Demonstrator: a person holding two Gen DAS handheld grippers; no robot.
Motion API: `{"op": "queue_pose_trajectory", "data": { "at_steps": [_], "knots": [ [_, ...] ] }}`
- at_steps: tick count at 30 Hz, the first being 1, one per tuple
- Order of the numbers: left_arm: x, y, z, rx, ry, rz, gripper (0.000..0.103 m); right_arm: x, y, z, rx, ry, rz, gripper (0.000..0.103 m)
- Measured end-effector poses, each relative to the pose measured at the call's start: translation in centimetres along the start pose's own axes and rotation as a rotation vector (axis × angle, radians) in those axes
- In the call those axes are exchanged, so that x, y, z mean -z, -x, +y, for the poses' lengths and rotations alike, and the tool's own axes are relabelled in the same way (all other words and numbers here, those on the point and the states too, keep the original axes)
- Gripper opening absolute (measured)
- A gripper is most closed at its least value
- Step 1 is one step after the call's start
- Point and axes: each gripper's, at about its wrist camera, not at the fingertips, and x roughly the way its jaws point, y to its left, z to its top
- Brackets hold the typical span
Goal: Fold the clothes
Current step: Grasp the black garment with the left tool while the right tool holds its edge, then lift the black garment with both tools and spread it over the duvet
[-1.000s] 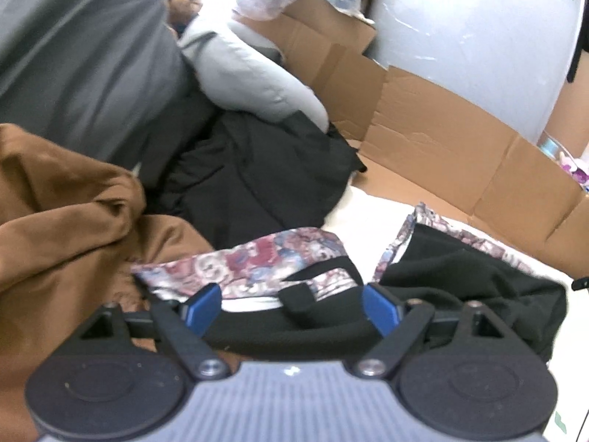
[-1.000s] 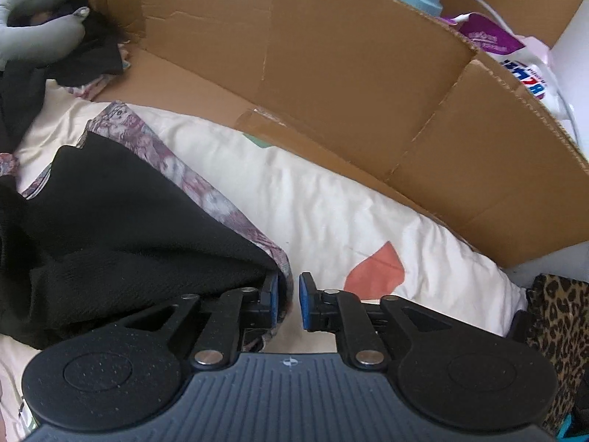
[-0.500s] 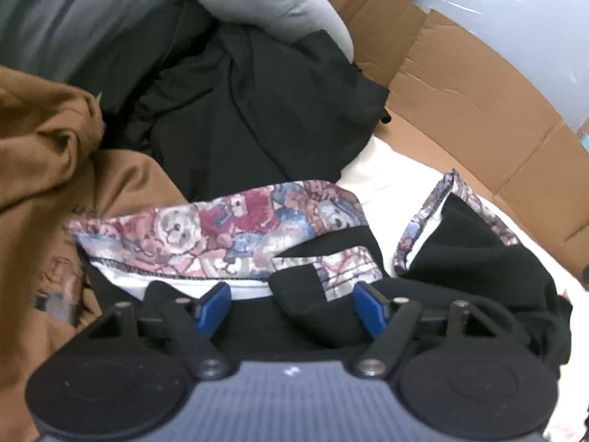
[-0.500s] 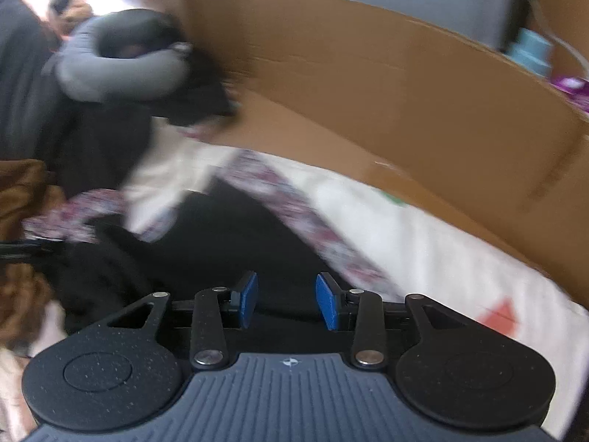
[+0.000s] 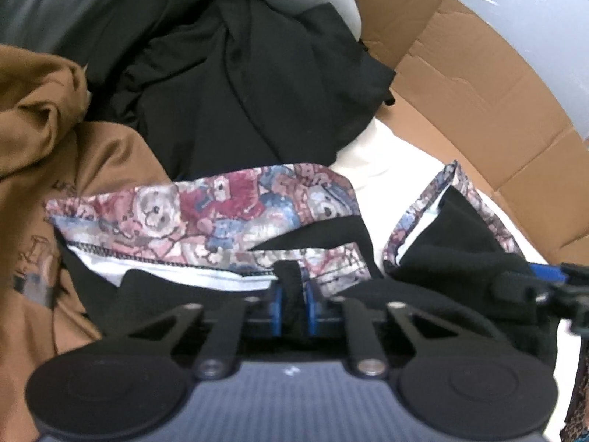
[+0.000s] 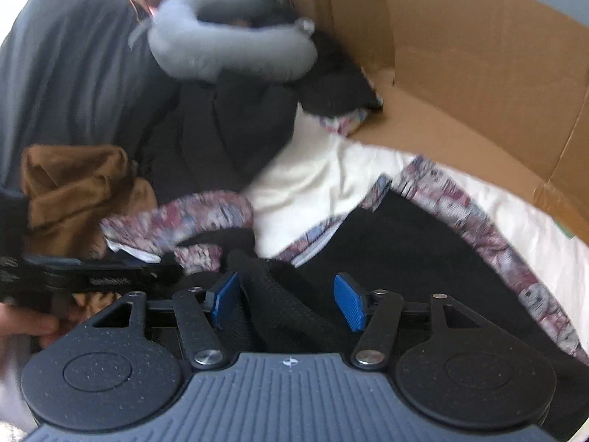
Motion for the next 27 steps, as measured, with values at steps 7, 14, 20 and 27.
{"op": "queue_pose_trajectory", "data": {
  "at_steps": [7, 14, 20, 27],
  "knots": [
    [-0.9, 2.8, -2.1, -0.010, -0.099, 0.028, 0.007, 0.4, -0.5, 0.7, 0.042, 0.046, 0.038, 0.002],
    [0.0, 6.9, -3.8, -0.089, -0.158, 0.099, 0.005, 2.0, 4.4, -0.3, 0.070, 0.001, -0.017, 0.001],
    [1.8, 11.2, -6.5, -0.157, -0.227, 0.125, 0.005, 4.4, 10.1, -1.6, 0.096, -0.107, -0.076, 0.001],
    [5.1, 14.3, -8.2, -0.150, -0.162, 0.091, 0.005, 9.1, 15.9, -2.9, 0.119, -0.191, -0.122, 0.001]
  ]
}}
